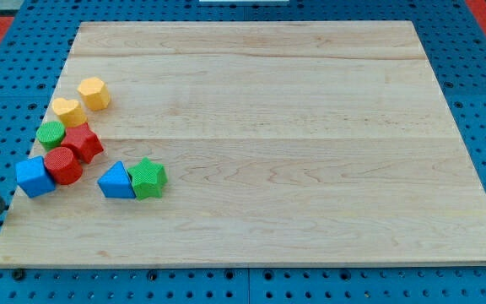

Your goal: Push the blue cube into the red circle

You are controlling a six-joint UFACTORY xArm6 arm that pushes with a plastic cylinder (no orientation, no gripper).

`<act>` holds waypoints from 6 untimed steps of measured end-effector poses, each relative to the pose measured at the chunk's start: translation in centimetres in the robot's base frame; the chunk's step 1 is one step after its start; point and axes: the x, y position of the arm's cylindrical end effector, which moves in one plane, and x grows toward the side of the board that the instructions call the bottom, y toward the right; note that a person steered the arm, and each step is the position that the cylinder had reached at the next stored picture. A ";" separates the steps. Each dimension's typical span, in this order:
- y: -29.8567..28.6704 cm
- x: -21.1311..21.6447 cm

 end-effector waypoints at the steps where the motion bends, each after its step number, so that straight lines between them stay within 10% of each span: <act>1: 0.3 -0.2; 6: 1.9 -3.8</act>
